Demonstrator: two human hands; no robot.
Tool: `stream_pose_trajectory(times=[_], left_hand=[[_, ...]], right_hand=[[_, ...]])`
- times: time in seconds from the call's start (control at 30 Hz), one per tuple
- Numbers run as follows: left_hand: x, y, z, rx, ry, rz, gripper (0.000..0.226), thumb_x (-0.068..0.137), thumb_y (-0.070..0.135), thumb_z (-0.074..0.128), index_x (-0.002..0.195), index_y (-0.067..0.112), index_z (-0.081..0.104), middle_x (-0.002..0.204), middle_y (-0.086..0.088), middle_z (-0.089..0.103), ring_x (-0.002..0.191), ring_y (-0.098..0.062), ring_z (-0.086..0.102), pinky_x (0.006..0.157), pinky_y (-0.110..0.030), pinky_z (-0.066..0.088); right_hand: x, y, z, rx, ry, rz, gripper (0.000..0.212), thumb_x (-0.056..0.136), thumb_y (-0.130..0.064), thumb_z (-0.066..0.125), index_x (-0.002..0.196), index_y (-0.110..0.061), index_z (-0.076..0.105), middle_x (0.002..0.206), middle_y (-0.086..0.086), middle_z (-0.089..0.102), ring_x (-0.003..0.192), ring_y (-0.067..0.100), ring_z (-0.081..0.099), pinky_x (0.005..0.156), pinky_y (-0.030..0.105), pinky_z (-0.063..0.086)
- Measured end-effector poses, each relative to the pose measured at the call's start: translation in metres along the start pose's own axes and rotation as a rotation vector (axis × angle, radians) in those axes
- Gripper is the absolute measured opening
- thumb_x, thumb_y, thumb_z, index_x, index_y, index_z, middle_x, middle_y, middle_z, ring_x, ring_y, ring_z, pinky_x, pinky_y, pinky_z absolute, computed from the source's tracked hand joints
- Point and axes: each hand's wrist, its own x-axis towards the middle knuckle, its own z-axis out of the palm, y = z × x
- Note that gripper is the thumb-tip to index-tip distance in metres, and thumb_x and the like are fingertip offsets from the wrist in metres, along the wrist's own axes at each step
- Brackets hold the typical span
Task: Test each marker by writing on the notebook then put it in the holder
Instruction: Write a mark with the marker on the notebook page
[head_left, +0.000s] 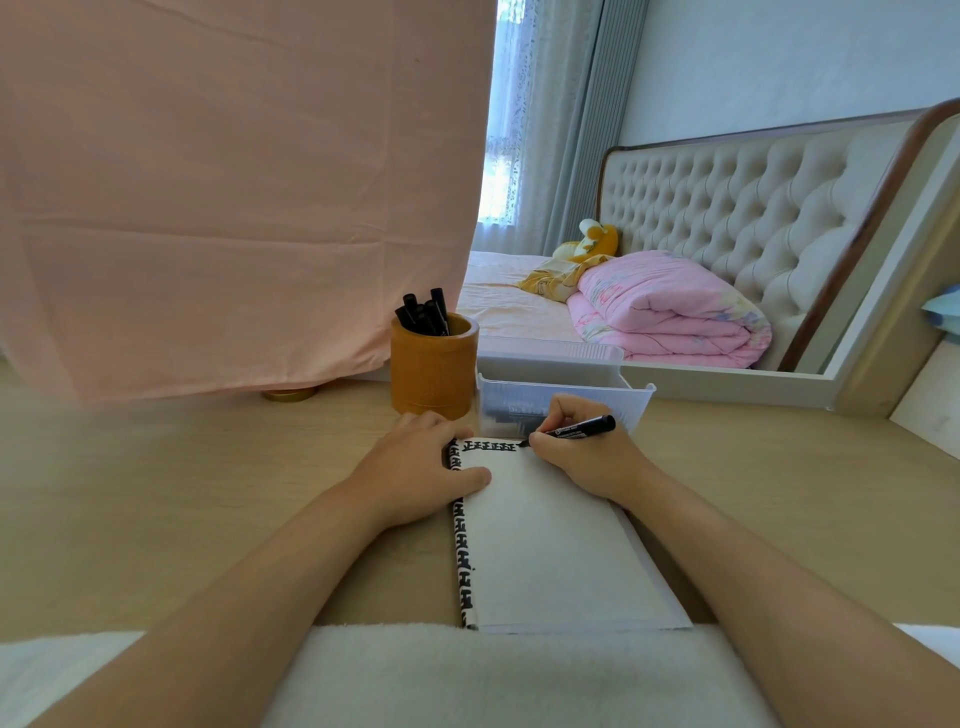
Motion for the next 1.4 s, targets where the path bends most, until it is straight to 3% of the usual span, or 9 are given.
stream_pose_trajectory(times=[0.33,0.5,0.7,0.97,1.17,1.3,1.4], left_hand=[[0.0,0.0,0.0,-0.006,-0.005,0.002,0.059,0.084,0.061,0.058,0.138,0.041,0.045,0.137,0.011,0.044,0.127,-0.009,0.032,0.1,-0.032,0.035],[0.0,0.0,0.0,-0.002,0.001,-0.002,0.059,0.084,0.061,0.058,0.138,0.041,0.045,0.137,0.011,0.044,0.127,-0.009,0.032,0.1,-0.032,0.035],[-0.001,0.001,0.0,-0.006,0.008,0.003,0.057,0.085,0.06,0.059,0.137,0.04,0.046,0.135,0.011,0.045,0.126,-0.009,0.033,0.099,-0.031,0.034],[0.0,-0.001,0.0,-0.009,-0.002,0.001,0.059,0.084,0.062,0.058,0.138,0.041,0.045,0.136,0.011,0.045,0.127,-0.009,0.033,0.101,-0.032,0.035],[-0.001,-0.001,0.0,-0.007,-0.001,0.006,0.06,0.085,0.061,0.058,0.14,0.041,0.044,0.137,0.011,0.044,0.127,-0.009,0.032,0.102,-0.032,0.035],[-0.001,-0.001,-0.001,-0.026,0.001,0.014,0.056,0.091,0.059,0.052,0.142,0.038,0.044,0.136,0.011,0.047,0.126,-0.009,0.034,0.099,-0.03,0.033],[0.0,-0.003,-0.004,-0.18,0.052,0.005,0.041,0.1,0.047,0.042,0.136,0.031,0.053,0.136,0.007,0.053,0.125,-0.01,0.04,0.101,-0.031,0.034]], right_hand=[[0.0,0.0,0.0,-0.012,0.01,0.003,0.031,0.081,-0.007,0.069,0.06,-0.02,0.05,0.061,-0.003,0.057,0.055,0.004,0.047,0.052,0.014,0.038],[0.0,0.0,-0.001,0.034,0.003,0.017,0.03,0.082,-0.011,0.071,0.061,-0.023,0.053,0.067,0.001,0.063,0.059,0.008,0.051,0.055,0.02,0.042],[-0.001,-0.002,-0.002,0.022,-0.041,0.027,0.037,0.082,-0.01,0.071,0.056,-0.029,0.054,0.06,-0.007,0.059,0.056,0.006,0.049,0.054,0.021,0.04],[-0.001,-0.008,-0.001,-0.007,-0.025,0.04,0.032,0.079,-0.004,0.069,0.059,-0.018,0.047,0.056,-0.007,0.051,0.052,0.004,0.042,0.05,0.017,0.035],[-0.005,-0.008,-0.007,0.232,0.0,0.134,0.019,0.087,-0.004,0.062,0.073,-0.011,0.051,0.053,0.003,0.052,0.046,0.014,0.041,0.046,0.026,0.032],[-0.006,-0.02,-0.011,0.279,-0.091,0.049,0.011,0.09,0.0,0.064,0.084,-0.009,0.06,0.054,0.005,0.054,0.045,0.015,0.045,0.043,0.023,0.035],[-0.002,-0.03,-0.014,0.293,-0.149,0.004,0.017,0.093,0.0,0.062,0.099,-0.014,0.069,0.067,0.001,0.066,0.054,0.017,0.057,0.043,0.025,0.041]])
